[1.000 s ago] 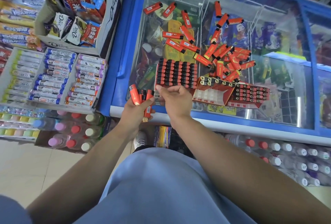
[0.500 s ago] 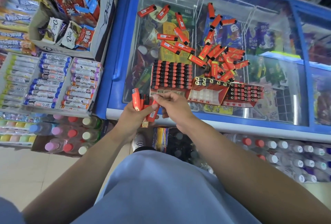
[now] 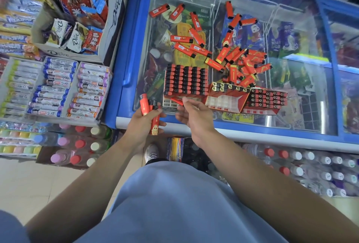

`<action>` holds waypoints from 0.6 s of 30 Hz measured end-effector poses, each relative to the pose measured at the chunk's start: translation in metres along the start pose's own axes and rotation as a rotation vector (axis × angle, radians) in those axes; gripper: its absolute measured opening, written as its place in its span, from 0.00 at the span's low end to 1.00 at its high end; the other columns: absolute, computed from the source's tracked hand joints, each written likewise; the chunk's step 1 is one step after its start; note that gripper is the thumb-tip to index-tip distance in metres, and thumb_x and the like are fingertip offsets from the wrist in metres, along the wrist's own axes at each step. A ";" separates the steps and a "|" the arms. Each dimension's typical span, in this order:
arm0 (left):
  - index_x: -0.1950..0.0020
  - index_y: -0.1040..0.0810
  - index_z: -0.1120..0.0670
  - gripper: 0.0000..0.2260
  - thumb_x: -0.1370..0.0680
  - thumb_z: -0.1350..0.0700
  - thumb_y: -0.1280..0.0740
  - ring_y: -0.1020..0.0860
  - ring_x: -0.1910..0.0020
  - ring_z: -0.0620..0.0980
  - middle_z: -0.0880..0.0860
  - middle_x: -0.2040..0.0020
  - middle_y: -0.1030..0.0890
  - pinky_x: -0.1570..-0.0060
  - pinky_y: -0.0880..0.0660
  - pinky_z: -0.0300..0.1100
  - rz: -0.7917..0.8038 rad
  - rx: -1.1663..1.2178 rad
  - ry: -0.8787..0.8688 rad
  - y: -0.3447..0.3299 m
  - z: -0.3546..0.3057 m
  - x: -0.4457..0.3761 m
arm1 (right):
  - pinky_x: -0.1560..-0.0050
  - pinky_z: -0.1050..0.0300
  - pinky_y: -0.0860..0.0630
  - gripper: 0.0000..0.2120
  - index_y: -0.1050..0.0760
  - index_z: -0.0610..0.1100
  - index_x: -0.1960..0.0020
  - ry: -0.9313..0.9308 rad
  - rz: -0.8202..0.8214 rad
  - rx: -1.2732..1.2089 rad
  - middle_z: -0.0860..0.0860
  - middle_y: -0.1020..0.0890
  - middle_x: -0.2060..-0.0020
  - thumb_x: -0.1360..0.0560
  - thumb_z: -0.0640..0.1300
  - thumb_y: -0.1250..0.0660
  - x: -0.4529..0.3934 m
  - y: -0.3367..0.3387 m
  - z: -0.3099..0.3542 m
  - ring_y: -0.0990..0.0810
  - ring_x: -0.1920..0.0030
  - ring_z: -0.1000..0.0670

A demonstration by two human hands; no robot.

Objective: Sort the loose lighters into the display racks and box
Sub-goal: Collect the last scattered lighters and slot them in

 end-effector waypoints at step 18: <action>0.37 0.23 0.60 0.11 0.19 0.63 0.32 0.15 0.59 0.53 0.58 0.48 0.14 0.62 0.17 0.47 0.211 0.007 -0.023 -0.023 -0.009 0.011 | 0.71 0.62 0.21 0.20 0.24 0.39 0.58 0.072 -0.025 0.320 0.51 0.17 0.65 0.26 0.56 0.24 0.005 -0.020 0.014 0.20 0.69 0.54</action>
Point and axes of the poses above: each hand's wrist, its own x-axis away from the middle knuckle, its own y-axis out of the back of the hand, z = x × y, the point moved 10 cm from there along -x, towards the middle knuckle
